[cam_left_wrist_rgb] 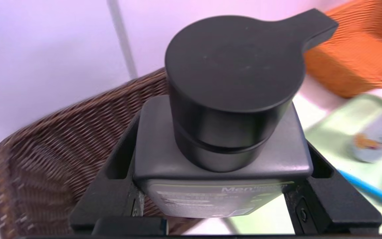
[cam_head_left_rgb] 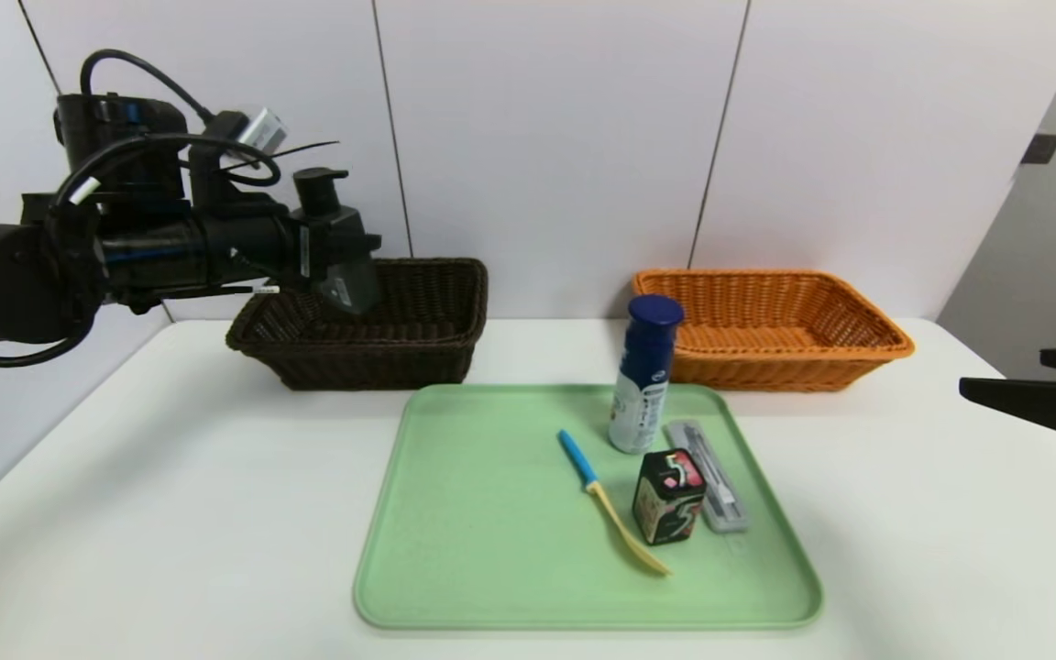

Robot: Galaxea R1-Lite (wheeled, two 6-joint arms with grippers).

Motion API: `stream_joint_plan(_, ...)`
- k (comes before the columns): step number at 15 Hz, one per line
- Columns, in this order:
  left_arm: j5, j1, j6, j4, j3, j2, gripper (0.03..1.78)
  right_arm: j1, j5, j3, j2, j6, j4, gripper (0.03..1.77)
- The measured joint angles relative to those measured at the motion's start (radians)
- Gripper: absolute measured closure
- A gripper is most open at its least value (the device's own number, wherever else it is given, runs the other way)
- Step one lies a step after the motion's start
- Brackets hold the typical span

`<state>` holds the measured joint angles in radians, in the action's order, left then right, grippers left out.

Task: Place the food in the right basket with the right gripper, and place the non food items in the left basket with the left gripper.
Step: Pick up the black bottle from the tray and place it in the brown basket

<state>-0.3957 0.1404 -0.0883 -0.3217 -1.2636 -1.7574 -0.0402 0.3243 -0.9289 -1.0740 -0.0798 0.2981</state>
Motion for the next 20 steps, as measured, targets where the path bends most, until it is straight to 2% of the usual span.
stream_joint_plan(6, 0.176, -0.039, 0.019, -0.179, -0.038, -0.193, 0.69, 0.007, 0.0, 0.01, 0.009, -0.001, 0.001, 0.09)
stream_joint_plan(20, 0.183, -0.05, 0.1, -0.184, -0.123, -0.383, 0.7, 0.019, 0.0, 0.017, 0.011, -0.001, -0.001, 0.09)
